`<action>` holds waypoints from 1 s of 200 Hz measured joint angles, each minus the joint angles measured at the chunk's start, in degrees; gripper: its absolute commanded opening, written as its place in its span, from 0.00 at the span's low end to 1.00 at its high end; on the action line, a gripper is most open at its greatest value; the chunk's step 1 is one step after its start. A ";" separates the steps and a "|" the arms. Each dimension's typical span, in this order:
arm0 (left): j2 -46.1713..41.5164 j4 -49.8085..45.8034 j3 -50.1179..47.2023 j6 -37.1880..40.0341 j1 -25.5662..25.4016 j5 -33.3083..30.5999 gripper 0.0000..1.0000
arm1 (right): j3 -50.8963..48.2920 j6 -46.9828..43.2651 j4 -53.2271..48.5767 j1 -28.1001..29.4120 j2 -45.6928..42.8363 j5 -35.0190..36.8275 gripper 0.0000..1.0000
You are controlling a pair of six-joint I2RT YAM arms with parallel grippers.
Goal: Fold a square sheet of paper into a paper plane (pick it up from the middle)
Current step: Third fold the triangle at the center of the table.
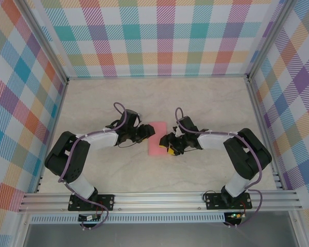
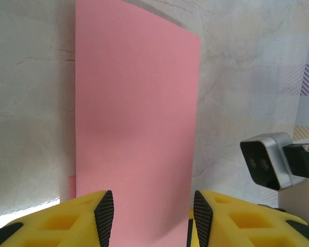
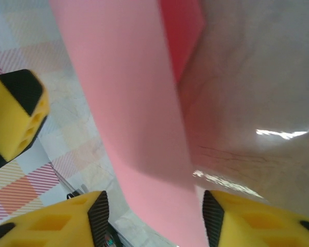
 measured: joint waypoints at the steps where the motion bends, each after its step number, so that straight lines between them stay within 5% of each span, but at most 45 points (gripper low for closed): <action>1: 0.00 0.02 0.00 0.00 0.00 0.00 0.47 | -0.17 0.31 0.07 0.00 -0.04 0.00 0.40; 33: 1.57 2.16 0.00 -1.07 0.00 1.77 0.46 | -2.19 2.82 0.63 0.00 -1.09 0.66 0.20; 77: 4.15 4.46 0.00 -1.49 0.00 3.63 0.43 | -2.25 4.15 -0.04 0.00 -2.25 2.25 0.08; 150: 6.29 5.84 -1.25 -2.10 -0.94 5.77 0.42 | -0.11 2.36 -9.55 0.00 -2.60 2.58 0.09; 200: 6.23 5.62 -2.19 -2.08 -1.84 5.44 0.42 | 1.40 0.68 -12.70 0.00 -2.99 2.56 0.23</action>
